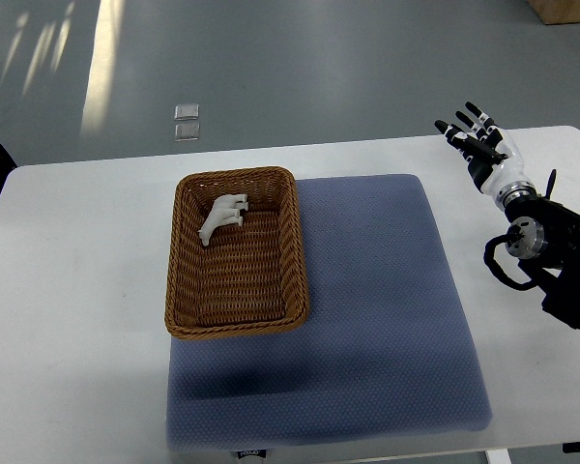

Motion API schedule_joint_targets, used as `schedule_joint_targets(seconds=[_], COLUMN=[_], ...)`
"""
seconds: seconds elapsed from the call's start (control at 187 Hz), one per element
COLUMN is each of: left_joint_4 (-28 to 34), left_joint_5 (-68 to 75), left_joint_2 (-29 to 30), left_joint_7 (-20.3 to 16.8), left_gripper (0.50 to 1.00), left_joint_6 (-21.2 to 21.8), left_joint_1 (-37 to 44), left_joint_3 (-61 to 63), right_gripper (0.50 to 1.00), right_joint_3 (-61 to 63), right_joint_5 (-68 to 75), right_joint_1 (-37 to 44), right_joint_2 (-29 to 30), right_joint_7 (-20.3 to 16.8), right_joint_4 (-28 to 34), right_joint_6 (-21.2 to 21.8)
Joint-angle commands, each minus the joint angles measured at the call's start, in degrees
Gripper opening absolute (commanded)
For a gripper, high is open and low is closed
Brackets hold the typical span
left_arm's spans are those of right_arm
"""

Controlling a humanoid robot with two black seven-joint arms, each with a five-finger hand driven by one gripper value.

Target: Place white bear in brown basket with right hand

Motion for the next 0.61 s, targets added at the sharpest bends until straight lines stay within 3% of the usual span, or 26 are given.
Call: schedule_joint_targets(seconds=[0.0,0.604], left_joint_4=[0.00,0.09], left_joint_5=[-0.07,-0.15], left_joint_2=[0.00,0.00], left_joint_7=[0.02,-0.07], left_gripper=[1.000,1.000], left_joint_6=[-0.01,-0.01], left_joint_1=[-0.02,-0.02], left_joint_3=[0.01,-0.43], right_gripper=[0.911,0.926], right_joint_3=[0.03,0.03], right_joint_5=[0.05,-0.13], right_joint_1=[-0.19,-0.72], right_joint_2=[-0.01,0.34], right_joint_7=[-0.89,-0.27], right_joint_4=[0.05,-0.04], right_joint_6=[0.17,-0.18])
